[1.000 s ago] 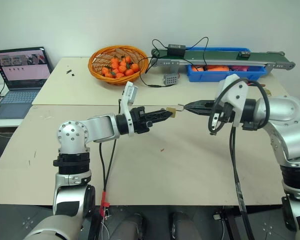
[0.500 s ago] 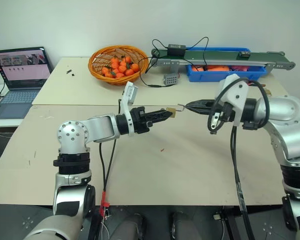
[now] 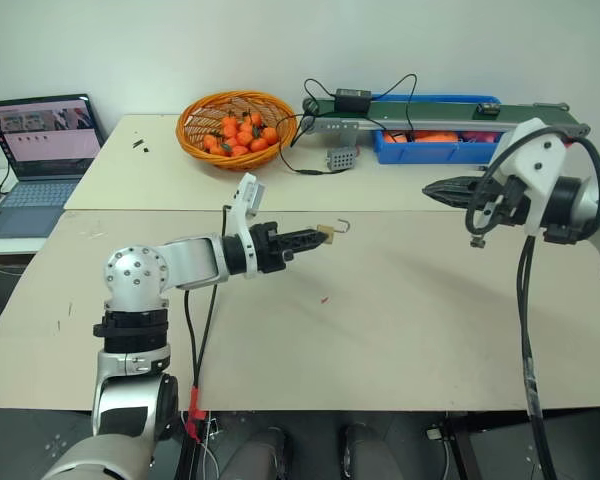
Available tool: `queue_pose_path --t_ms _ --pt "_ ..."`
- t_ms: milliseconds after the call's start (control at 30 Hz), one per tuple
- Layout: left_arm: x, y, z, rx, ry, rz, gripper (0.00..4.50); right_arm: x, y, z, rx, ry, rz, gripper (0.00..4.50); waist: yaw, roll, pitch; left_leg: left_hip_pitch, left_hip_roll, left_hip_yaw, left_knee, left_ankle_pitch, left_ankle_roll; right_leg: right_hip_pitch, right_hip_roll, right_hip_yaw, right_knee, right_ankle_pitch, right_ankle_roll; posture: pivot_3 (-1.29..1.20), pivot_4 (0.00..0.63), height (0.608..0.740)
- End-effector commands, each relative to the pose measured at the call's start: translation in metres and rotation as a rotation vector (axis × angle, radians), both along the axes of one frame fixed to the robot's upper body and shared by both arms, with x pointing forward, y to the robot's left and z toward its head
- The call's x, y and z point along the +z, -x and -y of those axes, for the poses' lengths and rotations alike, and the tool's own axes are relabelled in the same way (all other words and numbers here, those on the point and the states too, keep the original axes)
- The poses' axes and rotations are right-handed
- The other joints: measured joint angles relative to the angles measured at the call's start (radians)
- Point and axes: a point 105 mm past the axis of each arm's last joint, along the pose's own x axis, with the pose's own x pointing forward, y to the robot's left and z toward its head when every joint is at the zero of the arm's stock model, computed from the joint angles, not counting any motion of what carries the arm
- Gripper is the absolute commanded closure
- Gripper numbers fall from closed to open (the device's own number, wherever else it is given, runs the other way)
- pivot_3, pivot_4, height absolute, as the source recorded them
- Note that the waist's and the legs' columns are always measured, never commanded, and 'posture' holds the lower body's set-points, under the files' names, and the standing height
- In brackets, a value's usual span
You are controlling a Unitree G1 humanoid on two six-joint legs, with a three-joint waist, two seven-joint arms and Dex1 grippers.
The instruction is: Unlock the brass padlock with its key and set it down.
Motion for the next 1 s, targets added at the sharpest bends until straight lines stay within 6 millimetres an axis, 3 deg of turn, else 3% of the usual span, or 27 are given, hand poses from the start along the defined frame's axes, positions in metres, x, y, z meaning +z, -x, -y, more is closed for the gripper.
queue_pose_path --t_ms 33,300,467,1000 --pt "-0.013 0.002 0.000 0.002 -0.051 -0.020 4.47 0.015 0.007 -0.002 0.010 -0.027 0.064 4.44 0.000 0.000 0.000 0.000 0.000 0.000 0.000 0.000 0.000 0.000 0.000 0.000 0.000 0.000 0.000 0.00 0.150 0.740" --pt "-0.029 -0.006 0.004 0.049 -0.099 -0.075 4.47 0.008 0.009 -0.013 0.031 -0.061 0.048 4.44 0.002 0.000 0.000 -0.001 0.000 0.000 0.000 0.000 0.000 0.000 -0.001 0.000 0.000 0.000 0.000 0.00 0.150 0.740" --pt "-0.049 -0.010 0.018 0.095 -0.116 -0.143 4.47 0.006 0.011 -0.036 0.087 -0.113 0.045 4.44 0.002 0.000 0.000 0.000 0.000 0.000 0.000 0.000 0.000 0.001 -0.001 0.000 0.000 0.000 0.000 0.00 0.150 0.740" --pt "-0.079 -0.004 0.015 0.141 -0.084 -0.308 4.47 0.009 0.016 -0.040 0.082 -0.120 0.049 4.44 0.002 0.000 0.000 0.000 0.000 0.000 0.000 0.000 0.000 0.000 -0.001 -0.001 0.000 0.000 0.000 0.00 0.150 0.740"
